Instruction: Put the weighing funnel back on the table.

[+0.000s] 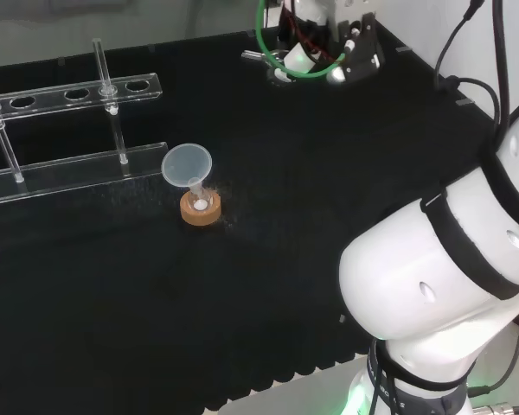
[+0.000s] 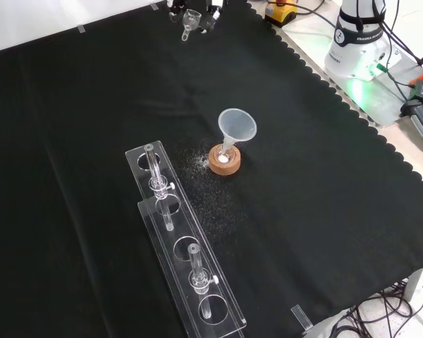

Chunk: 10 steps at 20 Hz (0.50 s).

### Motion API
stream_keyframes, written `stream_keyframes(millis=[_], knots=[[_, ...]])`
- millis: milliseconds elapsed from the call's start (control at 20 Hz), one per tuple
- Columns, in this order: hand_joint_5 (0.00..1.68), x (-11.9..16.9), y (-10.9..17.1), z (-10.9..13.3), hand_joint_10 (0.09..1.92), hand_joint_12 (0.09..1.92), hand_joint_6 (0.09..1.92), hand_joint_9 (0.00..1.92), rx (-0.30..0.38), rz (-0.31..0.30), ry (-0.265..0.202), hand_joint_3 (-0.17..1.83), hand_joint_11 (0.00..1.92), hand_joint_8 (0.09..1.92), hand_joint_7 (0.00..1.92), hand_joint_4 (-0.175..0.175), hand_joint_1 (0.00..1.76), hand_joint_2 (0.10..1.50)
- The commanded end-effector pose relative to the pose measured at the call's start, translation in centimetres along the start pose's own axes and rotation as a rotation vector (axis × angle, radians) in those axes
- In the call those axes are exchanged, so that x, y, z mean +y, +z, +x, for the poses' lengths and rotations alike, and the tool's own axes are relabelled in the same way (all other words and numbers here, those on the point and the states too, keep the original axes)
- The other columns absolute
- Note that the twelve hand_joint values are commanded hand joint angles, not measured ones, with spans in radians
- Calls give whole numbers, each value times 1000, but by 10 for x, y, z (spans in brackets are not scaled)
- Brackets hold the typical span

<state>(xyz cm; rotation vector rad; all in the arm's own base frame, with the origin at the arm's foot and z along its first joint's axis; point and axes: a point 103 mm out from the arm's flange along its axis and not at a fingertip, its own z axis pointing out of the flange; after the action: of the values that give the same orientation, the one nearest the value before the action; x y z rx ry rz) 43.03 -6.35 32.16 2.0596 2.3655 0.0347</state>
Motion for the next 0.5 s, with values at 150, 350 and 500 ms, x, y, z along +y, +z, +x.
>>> stream_keyframes(millis=[150,350,500], knots=[[1390,-5,17,-37,185,452,612,1774,48,-29,44,950,1699,593,1684,-175,1209,457],[1391,-5,32,-45,185,452,609,1774,45,-13,54,950,1699,592,1685,-175,1209,455],[1392,-6,52,-53,184,452,607,1774,37,-10,55,951,1698,591,1685,-175,1209,455]])
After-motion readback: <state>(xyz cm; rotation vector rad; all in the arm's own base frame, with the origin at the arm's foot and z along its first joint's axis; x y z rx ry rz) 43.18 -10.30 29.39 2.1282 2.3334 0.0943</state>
